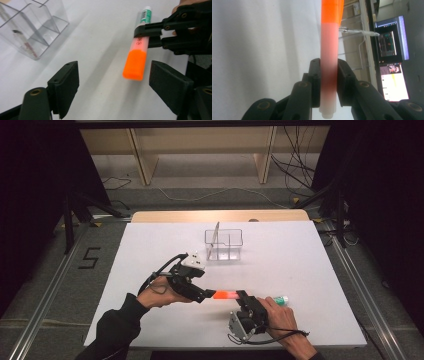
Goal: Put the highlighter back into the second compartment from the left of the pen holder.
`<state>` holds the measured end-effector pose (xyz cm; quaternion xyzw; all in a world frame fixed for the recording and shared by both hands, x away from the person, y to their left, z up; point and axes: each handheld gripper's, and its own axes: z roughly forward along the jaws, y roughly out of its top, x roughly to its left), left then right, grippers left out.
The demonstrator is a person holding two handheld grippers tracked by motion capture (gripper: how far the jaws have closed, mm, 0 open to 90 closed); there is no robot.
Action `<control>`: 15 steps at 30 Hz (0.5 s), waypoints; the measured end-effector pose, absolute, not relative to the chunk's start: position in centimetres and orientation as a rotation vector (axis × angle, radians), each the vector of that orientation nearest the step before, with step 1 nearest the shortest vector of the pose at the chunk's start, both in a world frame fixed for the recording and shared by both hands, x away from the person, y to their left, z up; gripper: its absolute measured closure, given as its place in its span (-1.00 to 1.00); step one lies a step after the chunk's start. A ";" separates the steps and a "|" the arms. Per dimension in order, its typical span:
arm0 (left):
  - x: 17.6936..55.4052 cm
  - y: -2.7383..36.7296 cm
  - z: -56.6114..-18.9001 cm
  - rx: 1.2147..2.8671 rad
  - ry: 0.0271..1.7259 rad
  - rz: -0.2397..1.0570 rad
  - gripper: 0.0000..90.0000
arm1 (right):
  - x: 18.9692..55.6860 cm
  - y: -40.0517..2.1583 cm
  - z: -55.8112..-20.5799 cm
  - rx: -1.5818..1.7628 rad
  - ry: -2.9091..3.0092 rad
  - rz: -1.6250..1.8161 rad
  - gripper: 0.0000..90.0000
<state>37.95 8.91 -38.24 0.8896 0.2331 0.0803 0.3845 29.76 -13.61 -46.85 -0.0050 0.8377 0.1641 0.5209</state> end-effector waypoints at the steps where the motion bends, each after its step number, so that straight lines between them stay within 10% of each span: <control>1: 37.9 9.2 -38.4 2.238 0.608 0.214 -0.49 | 29.9 -13.7 -46.8 0.012 2.011 0.403 0.70; 15: 36.5 12.6 -40.7 2.021 0.712 0.361 -0.58 | 31.8 -15.3 -44.7 0.258 2.060 0.620 0.70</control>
